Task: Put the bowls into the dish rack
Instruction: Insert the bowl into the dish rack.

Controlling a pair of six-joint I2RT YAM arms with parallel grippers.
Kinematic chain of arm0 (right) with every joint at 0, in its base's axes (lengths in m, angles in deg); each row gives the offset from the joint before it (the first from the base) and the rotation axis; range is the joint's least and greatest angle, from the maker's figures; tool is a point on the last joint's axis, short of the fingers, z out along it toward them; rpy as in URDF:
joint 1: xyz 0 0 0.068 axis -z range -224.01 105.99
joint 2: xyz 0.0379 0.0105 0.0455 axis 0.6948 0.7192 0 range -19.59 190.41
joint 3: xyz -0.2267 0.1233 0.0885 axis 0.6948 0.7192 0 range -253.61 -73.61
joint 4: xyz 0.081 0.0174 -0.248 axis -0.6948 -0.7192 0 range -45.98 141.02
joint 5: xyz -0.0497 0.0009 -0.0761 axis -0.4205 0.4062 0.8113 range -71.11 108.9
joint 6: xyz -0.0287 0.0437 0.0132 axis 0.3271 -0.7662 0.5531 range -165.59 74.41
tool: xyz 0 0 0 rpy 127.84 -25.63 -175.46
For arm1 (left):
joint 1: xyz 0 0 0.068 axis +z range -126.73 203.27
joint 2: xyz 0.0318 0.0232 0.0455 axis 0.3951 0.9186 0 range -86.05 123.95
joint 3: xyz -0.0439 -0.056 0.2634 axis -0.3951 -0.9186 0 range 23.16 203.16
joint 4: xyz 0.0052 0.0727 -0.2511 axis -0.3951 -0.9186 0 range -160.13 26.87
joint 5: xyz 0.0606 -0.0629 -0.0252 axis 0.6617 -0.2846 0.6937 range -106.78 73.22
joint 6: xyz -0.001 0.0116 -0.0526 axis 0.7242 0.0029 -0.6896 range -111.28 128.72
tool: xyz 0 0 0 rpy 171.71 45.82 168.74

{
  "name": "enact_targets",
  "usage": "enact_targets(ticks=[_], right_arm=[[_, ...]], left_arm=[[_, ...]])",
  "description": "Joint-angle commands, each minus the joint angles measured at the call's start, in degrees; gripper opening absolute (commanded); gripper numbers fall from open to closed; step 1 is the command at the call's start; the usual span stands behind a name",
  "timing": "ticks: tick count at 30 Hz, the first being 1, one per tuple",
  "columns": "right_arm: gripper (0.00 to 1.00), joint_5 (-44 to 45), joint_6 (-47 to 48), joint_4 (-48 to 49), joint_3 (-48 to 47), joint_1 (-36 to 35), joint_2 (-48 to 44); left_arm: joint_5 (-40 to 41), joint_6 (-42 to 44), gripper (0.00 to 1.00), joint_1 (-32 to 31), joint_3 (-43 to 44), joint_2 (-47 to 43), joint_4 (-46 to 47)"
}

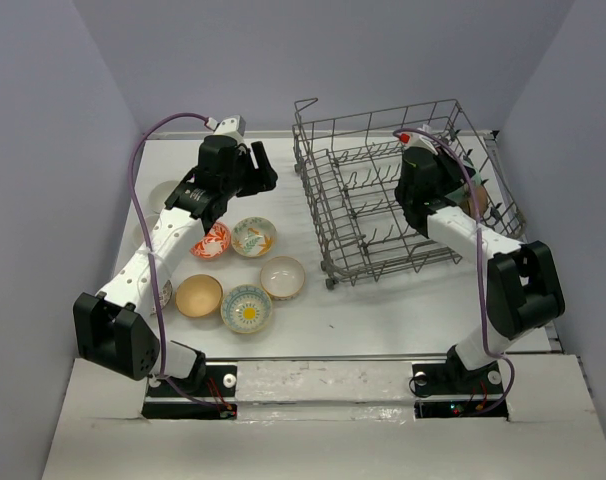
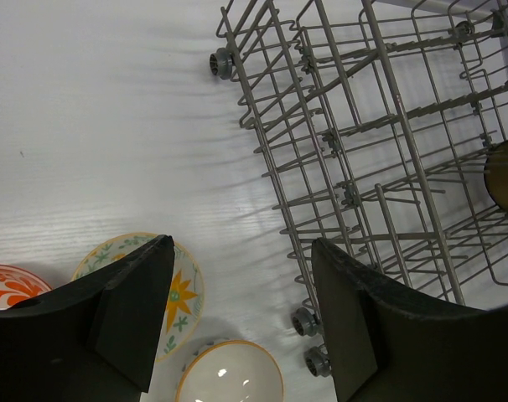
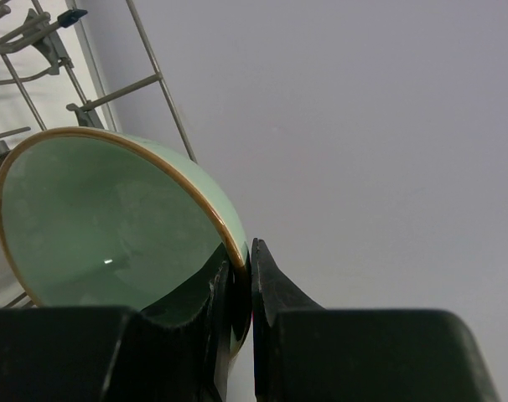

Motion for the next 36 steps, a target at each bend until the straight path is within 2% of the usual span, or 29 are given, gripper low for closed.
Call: enact_targets(ticks=[1, 8, 36], right_arm=[[0.06, 4.04, 2.62, 6.22, 0.82, 1.11, -1.57], [0.01, 3.24, 3.24, 7.09, 1.52, -0.82, -1.21], [0.01, 5.79, 8.95, 11.32, 2.67, -5.48, 2.3]], left_arm=[[-0.97, -0.31, 0.75, 0.14, -0.54, -0.91, 2.77], [-1.05, -0.39, 0.75, 0.14, -0.54, -0.82, 2.86], [-1.23, -0.48, 0.75, 0.14, -0.46, -1.0, 2.86]])
